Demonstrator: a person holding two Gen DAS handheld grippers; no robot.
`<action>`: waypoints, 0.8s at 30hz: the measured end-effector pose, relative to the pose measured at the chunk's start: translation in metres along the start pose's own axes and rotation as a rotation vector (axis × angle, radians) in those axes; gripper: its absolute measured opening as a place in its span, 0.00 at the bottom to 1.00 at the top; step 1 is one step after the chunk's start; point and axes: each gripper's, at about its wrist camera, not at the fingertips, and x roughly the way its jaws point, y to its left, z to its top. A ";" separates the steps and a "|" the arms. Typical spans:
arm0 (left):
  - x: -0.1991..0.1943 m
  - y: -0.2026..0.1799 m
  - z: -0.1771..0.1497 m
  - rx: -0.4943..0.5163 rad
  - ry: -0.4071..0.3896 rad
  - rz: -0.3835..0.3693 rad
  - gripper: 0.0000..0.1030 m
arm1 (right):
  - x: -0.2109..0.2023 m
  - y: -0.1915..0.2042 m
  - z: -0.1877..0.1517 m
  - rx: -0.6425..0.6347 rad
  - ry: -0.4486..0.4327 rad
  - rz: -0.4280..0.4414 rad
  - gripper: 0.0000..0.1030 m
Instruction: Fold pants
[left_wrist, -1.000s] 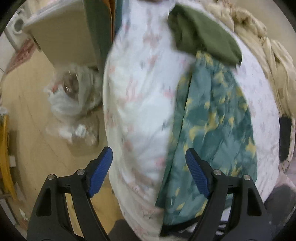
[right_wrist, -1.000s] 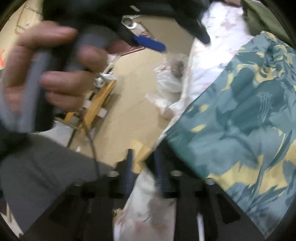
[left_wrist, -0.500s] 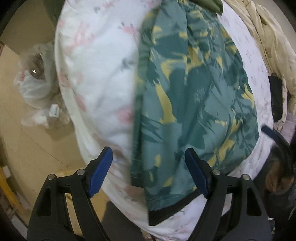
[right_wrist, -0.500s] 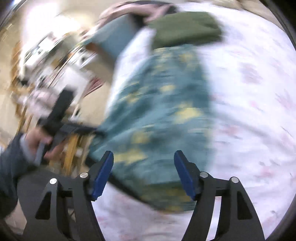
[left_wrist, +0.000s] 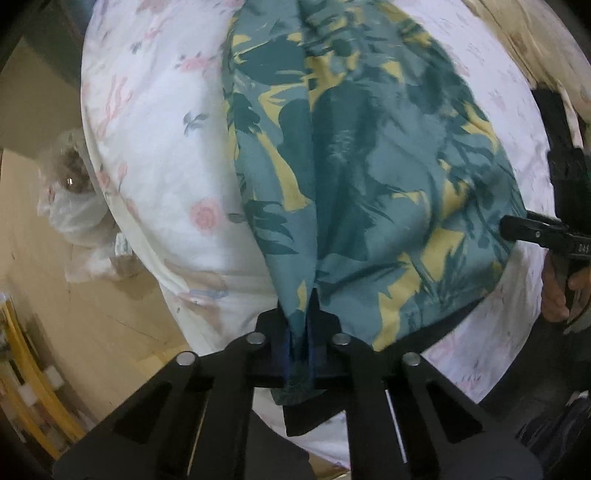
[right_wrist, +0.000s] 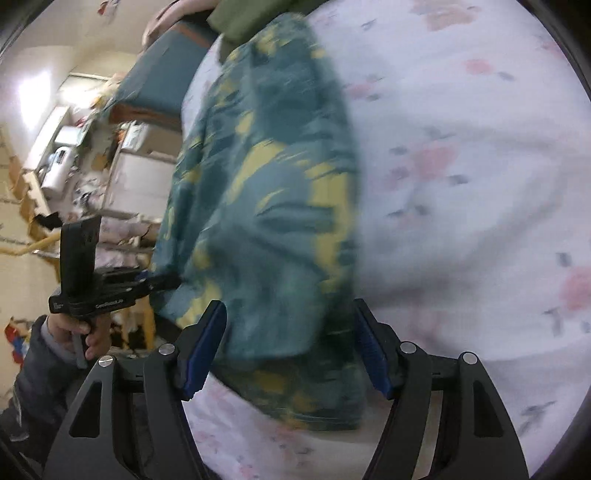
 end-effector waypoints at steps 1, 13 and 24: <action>-0.002 -0.003 -0.001 0.005 -0.002 0.001 0.02 | 0.004 0.004 0.000 -0.009 0.006 0.013 0.62; -0.106 -0.045 -0.033 -0.059 -0.259 -0.094 0.02 | -0.067 0.063 -0.006 -0.066 -0.143 0.079 0.09; -0.277 -0.104 -0.084 -0.094 -0.748 -0.368 0.02 | -0.260 0.166 -0.038 -0.253 -0.414 0.185 0.09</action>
